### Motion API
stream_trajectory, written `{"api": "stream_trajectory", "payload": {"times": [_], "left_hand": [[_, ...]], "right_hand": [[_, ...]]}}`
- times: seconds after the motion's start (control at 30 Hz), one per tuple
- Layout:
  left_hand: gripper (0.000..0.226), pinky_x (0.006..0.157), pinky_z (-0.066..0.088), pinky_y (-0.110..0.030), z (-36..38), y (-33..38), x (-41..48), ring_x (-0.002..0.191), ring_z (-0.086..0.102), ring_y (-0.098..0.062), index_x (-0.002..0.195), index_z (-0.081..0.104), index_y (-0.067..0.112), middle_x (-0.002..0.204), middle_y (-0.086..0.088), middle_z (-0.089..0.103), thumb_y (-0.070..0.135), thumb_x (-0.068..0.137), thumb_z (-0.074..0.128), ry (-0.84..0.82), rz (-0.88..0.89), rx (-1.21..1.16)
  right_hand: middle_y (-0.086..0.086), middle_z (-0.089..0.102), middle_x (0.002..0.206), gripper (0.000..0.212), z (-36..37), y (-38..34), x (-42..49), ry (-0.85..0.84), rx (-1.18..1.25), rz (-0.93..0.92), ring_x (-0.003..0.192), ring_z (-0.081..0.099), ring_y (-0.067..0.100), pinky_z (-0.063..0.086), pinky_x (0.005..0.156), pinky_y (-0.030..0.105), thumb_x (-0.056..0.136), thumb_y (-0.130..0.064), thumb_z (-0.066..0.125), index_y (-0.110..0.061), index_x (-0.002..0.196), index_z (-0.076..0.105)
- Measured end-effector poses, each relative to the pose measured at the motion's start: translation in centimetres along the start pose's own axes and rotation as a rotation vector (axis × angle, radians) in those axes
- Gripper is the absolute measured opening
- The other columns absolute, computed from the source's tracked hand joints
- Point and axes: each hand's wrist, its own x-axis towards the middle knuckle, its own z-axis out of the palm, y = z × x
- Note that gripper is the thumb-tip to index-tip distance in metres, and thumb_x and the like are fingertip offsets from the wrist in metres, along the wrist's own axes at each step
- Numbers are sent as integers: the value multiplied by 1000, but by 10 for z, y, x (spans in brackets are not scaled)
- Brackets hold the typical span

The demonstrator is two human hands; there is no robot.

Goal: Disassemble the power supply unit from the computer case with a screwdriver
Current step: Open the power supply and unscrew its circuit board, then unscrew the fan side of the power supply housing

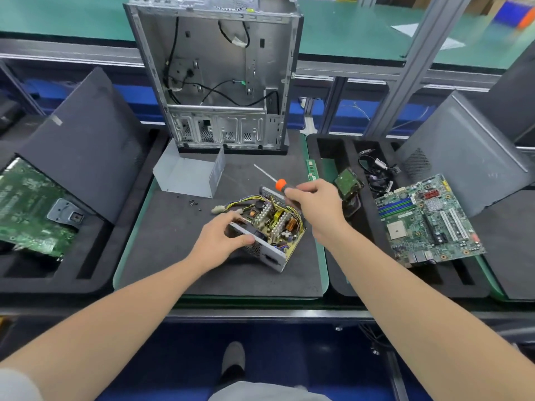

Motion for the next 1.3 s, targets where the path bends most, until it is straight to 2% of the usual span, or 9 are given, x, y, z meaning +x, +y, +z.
{"api": "stream_trajectory", "payload": {"times": [0.17, 0.47, 0.6, 0.7, 0.8, 0.93, 1.03, 1.2, 1.3], "left_hand": [[39, 65, 35, -10, 16, 22, 0, 78, 50, 8, 102, 65, 38, 99, 19, 56, 48, 74, 89, 131, -6, -68], [57, 57, 38, -30, 23, 72, 0, 65, 60, 0, 84, 63, 36, 71, 14, 69, 90, 64, 63, 214, -169, -12], [58, 60, 40, -32, 15, 85, 3, 71, 64, -8, 81, 66, 32, 68, 12, 67, 89, 71, 62, 227, -203, -11], [55, 67, 50, -36, 1, 85, 11, 77, 69, -11, 78, 74, 28, 73, 11, 73, 82, 78, 66, 201, -240, -133], [61, 74, 53, -41, -15, 83, 23, 82, 72, -18, 82, 78, 19, 81, 1, 78, 79, 82, 66, 123, -266, -197], [72, 62, 43, -34, -25, 86, 40, 66, 68, -19, 80, 74, 8, 74, -3, 75, 79, 78, 70, 24, -366, -310], [61, 48, 30, -26, -31, 85, 56, 45, 51, -14, 73, 68, 18, 63, -1, 66, 78, 77, 72, -45, -467, -351], [48, 74, 43, -39, -36, 75, 77, 87, 57, -29, 103, 73, 16, 98, -13, 71, 62, 93, 67, -170, -566, -578], [38, 64, 39, -33, -36, 67, 86, 90, 51, -28, 106, 71, 16, 99, -9, 69, 52, 99, 63, -188, -588, -657]], "right_hand": [[7, 62, 84, 11, 3, 34, -8, -201, 65, -16, 62, 57, 12, 50, 55, 28, 105, -22, 54, -29, 111, 61], [-24, 73, 97, 34, -24, 50, -3, -208, -257, -217, 96, 66, 2, 52, 84, 28, 71, -69, 80, -43, 94, 79], [2, 73, 85, 45, -33, 41, 10, -258, -179, -233, 87, 68, 17, 53, 77, 43, 59, -69, 88, -31, 83, 81], [27, 72, 100, 55, -26, 34, 18, -284, -78, -181, 117, 67, 34, 52, 96, 62, 56, -66, 92, -17, 77, 79], [29, 71, 100, 49, -17, 29, 23, -309, -27, -158, 119, 63, 41, 51, 92, 66, 61, -55, 95, -12, 77, 78], [3, 78, 91, 50, -13, 20, 34, -277, -47, -129, 95, 75, 30, 58, 85, 59, 59, -59, 93, -16, 78, 78], [-5, 79, 92, 45, -10, 16, 45, -253, -83, -144, 104, 73, 13, 58, 96, 48, 62, -58, 93, -19, 81, 80], [-17, 77, 98, 38, -2, 17, 65, -150, -164, -145, 110, 61, -14, 51, 91, 25, 64, -55, 94, -22, 79, 81], [-26, 71, 72, 36, 1, 12, 74, -97, -238, -179, 88, 61, -16, 41, 71, 10, 67, -53, 93, -22, 77, 78]]}}
